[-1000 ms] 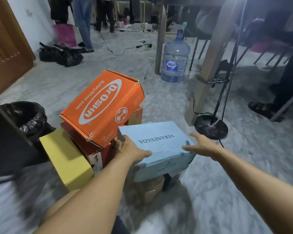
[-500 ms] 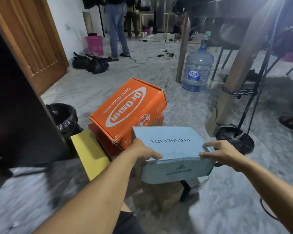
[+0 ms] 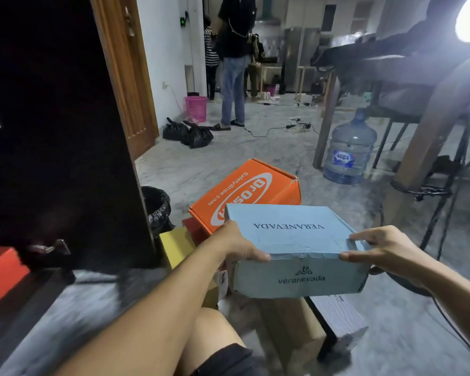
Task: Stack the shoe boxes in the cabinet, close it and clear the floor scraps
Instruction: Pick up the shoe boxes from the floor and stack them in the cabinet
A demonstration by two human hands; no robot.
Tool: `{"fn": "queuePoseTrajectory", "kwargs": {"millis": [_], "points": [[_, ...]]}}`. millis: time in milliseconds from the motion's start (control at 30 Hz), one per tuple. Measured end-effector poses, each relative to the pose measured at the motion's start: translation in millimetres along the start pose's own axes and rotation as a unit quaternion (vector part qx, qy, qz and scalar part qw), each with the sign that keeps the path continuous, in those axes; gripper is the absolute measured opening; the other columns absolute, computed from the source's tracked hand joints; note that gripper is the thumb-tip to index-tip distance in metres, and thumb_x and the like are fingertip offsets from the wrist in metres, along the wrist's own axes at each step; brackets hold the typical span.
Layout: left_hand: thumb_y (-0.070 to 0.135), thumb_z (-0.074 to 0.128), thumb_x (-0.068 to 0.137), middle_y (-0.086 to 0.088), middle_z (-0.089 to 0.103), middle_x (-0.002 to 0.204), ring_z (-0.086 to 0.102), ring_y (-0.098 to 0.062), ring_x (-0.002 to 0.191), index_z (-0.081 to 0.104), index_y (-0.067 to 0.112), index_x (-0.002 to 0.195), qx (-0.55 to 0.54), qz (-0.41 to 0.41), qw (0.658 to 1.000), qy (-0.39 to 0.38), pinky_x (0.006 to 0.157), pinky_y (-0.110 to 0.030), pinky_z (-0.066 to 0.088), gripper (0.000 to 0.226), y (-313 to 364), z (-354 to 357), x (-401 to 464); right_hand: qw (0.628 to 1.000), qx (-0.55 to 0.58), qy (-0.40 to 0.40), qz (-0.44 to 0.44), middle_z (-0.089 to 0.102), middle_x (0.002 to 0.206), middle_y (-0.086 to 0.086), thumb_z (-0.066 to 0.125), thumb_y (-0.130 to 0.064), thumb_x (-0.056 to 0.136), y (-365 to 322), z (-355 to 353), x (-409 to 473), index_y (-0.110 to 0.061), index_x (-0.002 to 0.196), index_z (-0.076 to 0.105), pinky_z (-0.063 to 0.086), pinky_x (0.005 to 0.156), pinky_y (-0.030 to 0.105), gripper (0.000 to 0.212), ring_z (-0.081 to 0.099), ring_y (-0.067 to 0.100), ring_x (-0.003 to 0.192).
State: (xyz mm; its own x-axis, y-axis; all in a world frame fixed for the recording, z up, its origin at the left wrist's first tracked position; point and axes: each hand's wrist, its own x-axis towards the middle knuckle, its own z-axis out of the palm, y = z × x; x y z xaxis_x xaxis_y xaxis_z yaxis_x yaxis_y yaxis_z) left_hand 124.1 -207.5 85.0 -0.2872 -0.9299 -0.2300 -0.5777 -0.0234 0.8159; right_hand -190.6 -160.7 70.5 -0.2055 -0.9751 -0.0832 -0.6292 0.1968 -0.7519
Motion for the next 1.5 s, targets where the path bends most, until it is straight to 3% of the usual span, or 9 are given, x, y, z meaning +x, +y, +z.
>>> {"fn": "queuePoseTrajectory", "kwargs": {"millis": [267, 400, 500, 600, 933, 1133, 1300, 1400, 1500], "points": [[0.055, 0.080, 0.019, 0.011, 0.069, 0.113, 0.064, -0.013, 0.104, 0.064, 0.026, 0.116, 0.005, 0.020, 0.999, 0.045, 0.095, -0.035, 0.053, 0.102, -2.8, -4.9, -13.9, 1.000, -0.002, 0.002, -0.020, 0.066, 0.104, 0.013, 0.095, -0.028, 0.051, -21.8, -4.3, -3.6, -0.017, 0.107, 0.073, 0.059, 0.055, 0.035, 0.061, 0.066, 0.028, 0.082], [0.025, 0.092, 0.051, 0.007, 0.067, 0.116, 0.062, -0.015, 0.108, 0.063, 0.022, 0.117, -0.014, 0.034, 0.997, 0.065, 0.098, -0.038, 0.050, 0.073, 4.0, -14.1, -24.3, 0.999, 0.012, 0.008, -0.041, 0.067, 0.099, 0.012, 0.094, -0.022, 0.053, -31.5, -12.5, -6.7, -0.018, 0.104, 0.074, 0.052, 0.046, 0.025, 0.055, 0.062, 0.021, 0.064], [0.015, 0.091, 0.058, 0.006, 0.068, 0.116, 0.062, -0.015, 0.109, 0.063, 0.021, 0.118, -0.039, 0.043, 0.996, 0.063, 0.100, -0.038, 0.049, 0.067, 4.3, -37.3, -36.2, 0.996, -0.018, 0.018, -0.081, 0.070, 0.097, 0.008, 0.095, -0.022, 0.049, -43.9, -9.8, -0.8, -0.026, 0.099, 0.075, 0.059, 0.053, 0.030, 0.054, 0.069, 0.023, 0.076], [0.015, 0.090, 0.062, 0.007, 0.068, 0.116, 0.062, -0.013, 0.108, 0.064, 0.023, 0.117, -0.061, 0.040, 0.992, 0.098, 0.100, -0.033, 0.048, 0.061, 1.9, -68.8, -57.3, 0.991, -0.028, 0.039, -0.122, 0.073, 0.080, 0.005, 0.095, -0.025, 0.044, -70.1, 3.6, 3.8, -0.044, 0.089, 0.074, 0.062, 0.060, 0.040, 0.053, 0.070, 0.023, 0.062], [0.028, 0.092, 0.059, 0.006, 0.069, 0.099, 0.064, -0.011, 0.093, 0.065, 0.021, 0.098, -0.128, -0.013, 0.951, 0.282, 0.070, -0.024, 0.048, 0.049, -45.8, -189.3, -136.8, 0.964, 0.010, 0.024, -0.263, 0.069, 0.081, -0.030, 0.092, -0.040, 0.043, -206.9, 94.3, -4.7, -0.067, 0.075, 0.064, 0.052, 0.074, 0.031, 0.050, 0.069, 0.013, 0.081], [0.012, 0.093, 0.055, -0.003, 0.073, 0.104, 0.066, -0.021, 0.103, 0.068, 0.019, 0.098, -0.191, -0.019, 0.907, 0.374, 0.094, -0.034, 0.051, 0.050, -81.7, -273.5, -199.5, 0.939, 0.061, 0.009, -0.337, 0.073, 0.073, -0.001, 0.093, -0.027, 0.055, -290.9, 161.0, -20.1, -0.026, 0.098, 0.078, 0.049, 0.064, 0.016, 0.046, 0.059, 0.003, 0.062], [0.012, 0.090, 0.039, -0.007, 0.069, 0.112, 0.063, -0.023, 0.107, 0.062, 0.012, 0.121, -0.254, -0.003, 0.839, 0.481, 0.099, -0.038, 0.049, 0.087, -102.4, -336.0, -235.9, 0.919, 0.089, 0.010, -0.383, 0.065, 0.064, -0.013, 0.089, -0.022, 0.063, -362.5, 218.9, -41.8, -0.014, 0.105, 0.076, 0.044, 0.063, 0.003, 0.045, 0.056, -0.009, 0.053], [0.007, 0.088, 0.061, 0.000, 0.071, 0.097, 0.064, -0.019, 0.098, 0.067, 0.016, 0.098, -0.241, -0.016, 0.805, 0.541, 0.084, -0.029, 0.049, 0.044, -113.7, -365.9, -244.7, 0.907, 0.110, 0.014, -0.406, 0.067, 0.068, -0.009, 0.087, -0.023, 0.066, -399.7, 253.1, -53.2, -0.012, 0.107, 0.075, 0.053, 0.083, 0.025, 0.044, 0.063, 0.006, 0.068], [0.005, 0.082, 0.071, 0.002, 0.069, 0.087, 0.063, -0.017, 0.085, 0.068, 0.016, 0.087, -0.223, -0.020, 0.762, 0.607, 0.067, -0.024, 0.045, 0.024, -124.7, -397.7, -246.1, 0.898, 0.131, 0.015, -0.421, 0.071, 0.076, -0.005, 0.084, -0.026, 0.071, -431.0, 288.3, -54.8, -0.014, 0.111, 0.073, 0.050, 0.085, 0.020, 0.043, 0.066, 0.010, 0.080]]}}
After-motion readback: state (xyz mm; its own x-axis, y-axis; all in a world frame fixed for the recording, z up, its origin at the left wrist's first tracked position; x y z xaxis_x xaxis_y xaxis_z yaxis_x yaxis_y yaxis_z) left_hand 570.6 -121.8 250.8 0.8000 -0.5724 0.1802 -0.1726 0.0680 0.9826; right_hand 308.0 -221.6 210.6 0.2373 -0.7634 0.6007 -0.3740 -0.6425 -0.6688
